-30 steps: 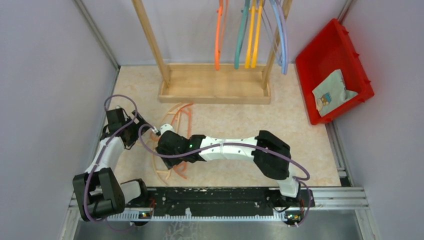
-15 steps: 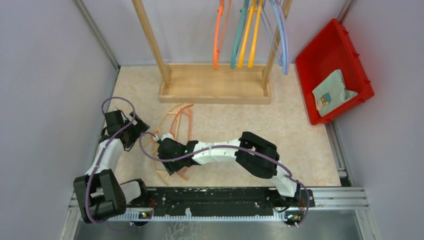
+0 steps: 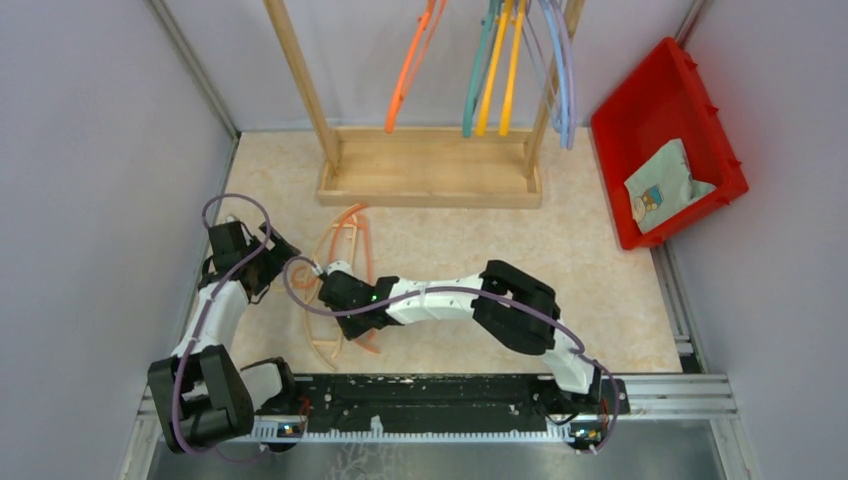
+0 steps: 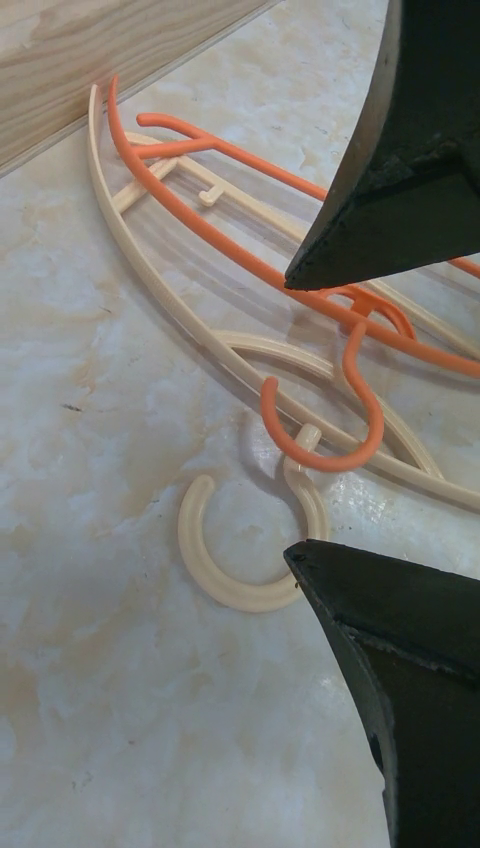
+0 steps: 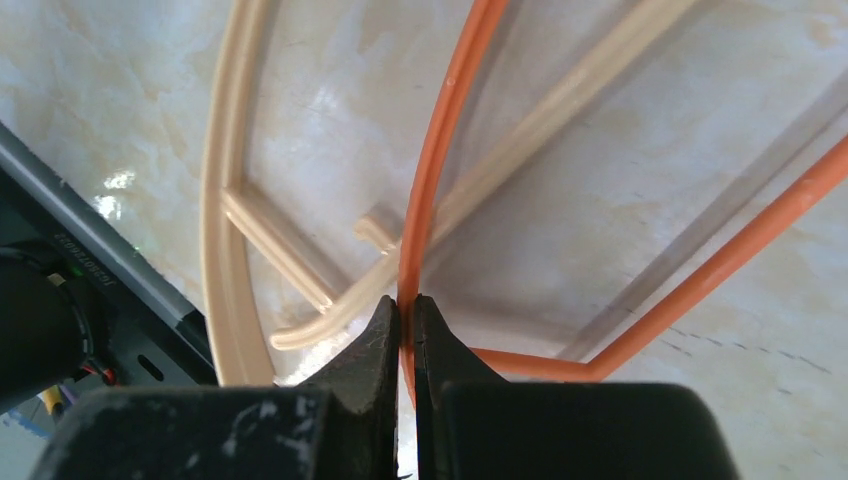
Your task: Organize the hangers
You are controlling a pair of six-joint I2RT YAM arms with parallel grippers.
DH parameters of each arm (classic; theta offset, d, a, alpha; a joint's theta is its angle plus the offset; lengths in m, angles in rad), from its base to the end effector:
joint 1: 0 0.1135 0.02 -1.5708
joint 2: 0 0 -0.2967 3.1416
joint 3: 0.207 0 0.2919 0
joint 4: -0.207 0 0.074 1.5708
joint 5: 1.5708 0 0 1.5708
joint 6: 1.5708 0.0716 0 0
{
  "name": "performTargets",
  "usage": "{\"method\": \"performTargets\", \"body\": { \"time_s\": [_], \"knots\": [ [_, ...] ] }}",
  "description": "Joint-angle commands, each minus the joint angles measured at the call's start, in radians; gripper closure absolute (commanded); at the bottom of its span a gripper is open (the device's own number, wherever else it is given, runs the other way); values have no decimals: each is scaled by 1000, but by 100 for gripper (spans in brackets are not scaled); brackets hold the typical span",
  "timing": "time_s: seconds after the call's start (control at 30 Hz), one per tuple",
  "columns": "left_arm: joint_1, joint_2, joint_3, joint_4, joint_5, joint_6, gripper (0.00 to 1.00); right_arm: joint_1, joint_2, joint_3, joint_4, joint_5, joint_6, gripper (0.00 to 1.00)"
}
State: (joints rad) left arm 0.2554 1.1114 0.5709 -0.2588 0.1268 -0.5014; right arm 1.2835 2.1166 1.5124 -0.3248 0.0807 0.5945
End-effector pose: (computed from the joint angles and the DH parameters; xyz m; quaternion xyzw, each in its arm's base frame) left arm 0.2591 0.0583 0.1799 -0.3194 0.8681 -0.1043 0.3655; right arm 0.1558 0.5068 0.1377 -0.3082 0.8968 0.2317 0.2170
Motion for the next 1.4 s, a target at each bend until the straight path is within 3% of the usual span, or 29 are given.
{"method": "performTargets", "body": {
  "time_s": [0.0,0.3,0.57,0.7,0.93,1.0,1.07,1.27,1.37],
  "knots": [
    [8,-11,-10,32,21,-9,1,-32,-138,-3,-80,65,-15,100],
    [8,-53,4,32,15,-41,1,-130,-419,-25,-158,178,50,100],
    [8,-78,14,25,26,-56,1,-199,-433,126,-205,274,-37,100],
    [10,-87,17,11,31,-53,1,-204,-403,127,-216,228,-54,100],
    [11,-106,4,4,66,-49,1,-189,-404,-78,-171,88,-31,100],
    [10,-109,-6,7,77,-49,1,-164,-387,-77,-231,106,-65,69],
    [10,-108,-17,11,89,-50,1,-122,-382,-111,-254,122,-103,55],
    [10,-98,-26,14,107,-37,1,-44,-435,-260,-246,103,-83,40],
    [10,-92,-28,14,105,-34,1,-30,-454,-332,-218,98,-67,37]
  ]
}}
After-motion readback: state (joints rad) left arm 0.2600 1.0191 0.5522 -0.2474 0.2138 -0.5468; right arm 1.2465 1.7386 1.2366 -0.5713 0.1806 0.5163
